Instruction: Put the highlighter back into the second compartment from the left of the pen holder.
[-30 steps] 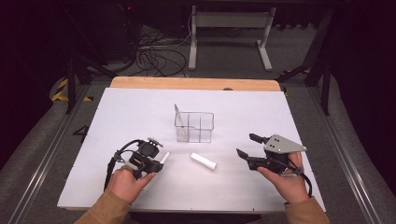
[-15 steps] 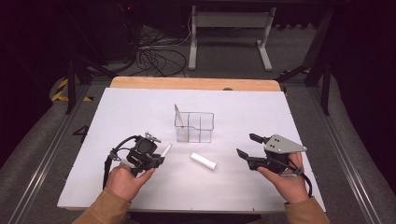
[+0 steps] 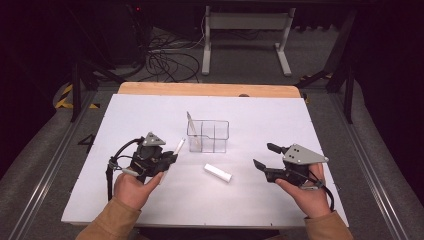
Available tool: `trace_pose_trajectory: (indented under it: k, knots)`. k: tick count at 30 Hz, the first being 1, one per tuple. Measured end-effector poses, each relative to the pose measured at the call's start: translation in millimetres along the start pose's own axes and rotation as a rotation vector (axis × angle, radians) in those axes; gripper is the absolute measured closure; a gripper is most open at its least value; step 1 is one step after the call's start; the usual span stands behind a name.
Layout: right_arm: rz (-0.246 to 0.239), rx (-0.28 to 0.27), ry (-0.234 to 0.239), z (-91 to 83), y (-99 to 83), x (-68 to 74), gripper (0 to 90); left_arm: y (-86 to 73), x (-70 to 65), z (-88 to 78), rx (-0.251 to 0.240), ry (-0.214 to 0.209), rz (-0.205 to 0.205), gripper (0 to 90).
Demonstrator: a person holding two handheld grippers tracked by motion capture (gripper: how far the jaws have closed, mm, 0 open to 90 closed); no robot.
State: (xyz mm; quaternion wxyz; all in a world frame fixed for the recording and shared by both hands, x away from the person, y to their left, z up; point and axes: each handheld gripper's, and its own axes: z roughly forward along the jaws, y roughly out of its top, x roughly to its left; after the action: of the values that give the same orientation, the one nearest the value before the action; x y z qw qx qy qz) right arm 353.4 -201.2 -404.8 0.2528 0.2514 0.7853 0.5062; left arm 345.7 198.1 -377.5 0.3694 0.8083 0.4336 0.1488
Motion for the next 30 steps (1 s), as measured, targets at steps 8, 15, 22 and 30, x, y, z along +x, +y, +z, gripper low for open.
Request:
trace_pose_trajectory:
  k: [8, 15, 22, 30]
  knots:
    - [0.000, -0.002, 0.000, -0.3, 0.2, -0.2, 29.9, 5.6, 0.1, -4.3, -0.109, -0.074, -0.018, 78.5]
    - [0.003, -0.004, 0.002, -0.6, 0.4, 0.1, 29.9, 8.6, 2.9, -7.4, -0.210, -0.104, -0.028, 78.5]
    - [0.003, -0.003, 0.003, -0.1, 0.0, -0.1, 29.9, 12.8, 5.2, -9.6, -0.300, -0.139, -0.043, 78.5]
    - [0.006, -0.002, 0.004, 0.1, -0.3, 0.0, 29.9, 19.5, 4.2, -8.4, -0.352, -0.155, -0.030, 78.5]
